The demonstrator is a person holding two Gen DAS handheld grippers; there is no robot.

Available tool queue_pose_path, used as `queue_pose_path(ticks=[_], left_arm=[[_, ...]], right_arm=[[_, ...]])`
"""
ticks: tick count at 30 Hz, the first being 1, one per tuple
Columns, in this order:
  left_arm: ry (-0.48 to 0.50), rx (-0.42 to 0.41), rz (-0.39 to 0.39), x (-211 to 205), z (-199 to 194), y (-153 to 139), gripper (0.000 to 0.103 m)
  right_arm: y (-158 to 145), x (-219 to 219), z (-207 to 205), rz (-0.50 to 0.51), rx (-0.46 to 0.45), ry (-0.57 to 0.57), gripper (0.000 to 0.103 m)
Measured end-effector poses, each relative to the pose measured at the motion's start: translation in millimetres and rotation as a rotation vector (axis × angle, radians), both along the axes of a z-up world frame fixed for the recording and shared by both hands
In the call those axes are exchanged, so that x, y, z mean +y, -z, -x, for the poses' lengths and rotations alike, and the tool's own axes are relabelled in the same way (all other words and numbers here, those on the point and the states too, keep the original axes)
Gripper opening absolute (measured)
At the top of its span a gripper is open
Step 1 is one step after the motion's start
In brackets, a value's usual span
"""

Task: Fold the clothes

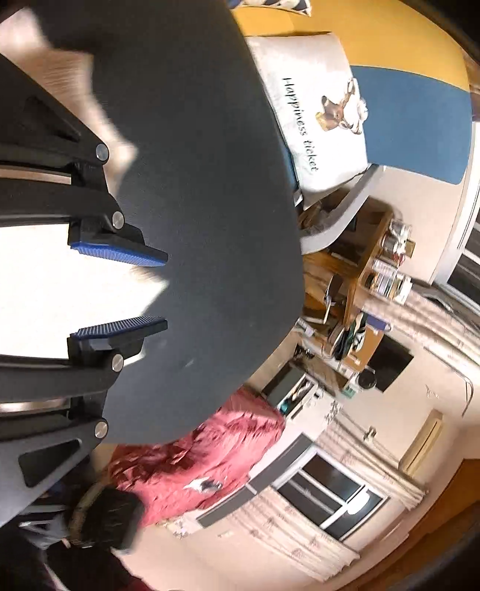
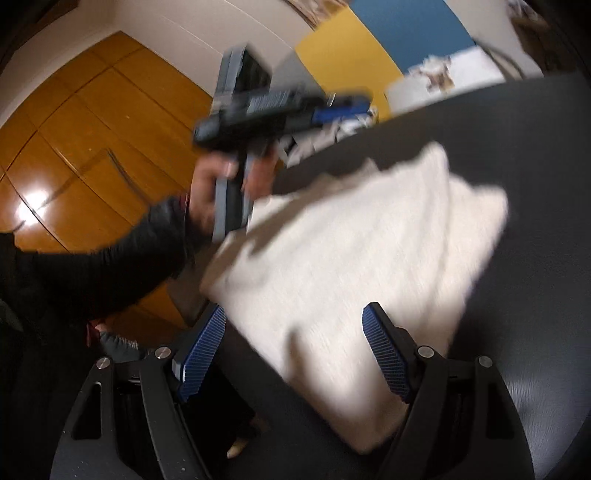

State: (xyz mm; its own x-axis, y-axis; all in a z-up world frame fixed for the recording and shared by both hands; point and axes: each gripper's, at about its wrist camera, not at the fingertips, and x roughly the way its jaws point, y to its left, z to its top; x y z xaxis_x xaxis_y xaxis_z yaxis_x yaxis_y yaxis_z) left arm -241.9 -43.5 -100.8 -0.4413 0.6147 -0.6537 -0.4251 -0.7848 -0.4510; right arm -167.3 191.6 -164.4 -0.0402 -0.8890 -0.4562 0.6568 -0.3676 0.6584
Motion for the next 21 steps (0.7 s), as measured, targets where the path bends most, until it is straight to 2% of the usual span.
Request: queue_pose_path(ticks=[2, 3, 5, 6, 8, 10, 12, 16, 21], left_arm=[[0.008, -0.007, 0.039, -6.8, -26.3, 13.6, 0.028], [0.005, -0.022, 0.086, -7.2, -38.9, 25.9, 0.028], [-0.009, -0.072, 0.210, -3.4, -58.1, 56.3, 0.028], [-0.014, -0.066, 0.193, -9.6, -65.9, 60.7, 0.028], [-0.021, -0.046, 0.094, -33.5, -73.5, 49.5, 0.028], [-0.028, -0.030, 0.030, -58.4, -76.4, 36.7, 0.032], [-0.032, 0.024, 0.082, -81.8, -74.3, 24.9, 0.034], [0.040, 0.051, 0.197, -110.1, -57.5, 17.0, 0.038], [0.236, -0.024, 0.332, -90.9, -38.3, 41.6, 0.038]], right_arm=[[-0.4, -14.0, 6.4, -0.012, 0.015, 0.026, 0.080], [5.2, -22.7, 10.7, -0.032, 0.000, 0.041, 0.080], [25.3, -38.8, 19.5, -0.147, -0.042, 0.081, 0.080], [36.9, -42.8, 24.1, -0.194, -0.072, 0.102, 0.080], [37.5, -38.0, 25.1, -0.130, -0.081, 0.128, 0.082], [33.0, -34.4, 24.7, -0.126, -0.087, 0.143, 0.082], [21.3, -35.9, 19.6, -0.130, -0.037, 0.141, 0.082], [4.5, -57.3, 12.8, -0.091, 0.005, 0.069, 0.082], [8.8, -92.7, 8.2, -0.078, -0.015, 0.003, 0.082]])
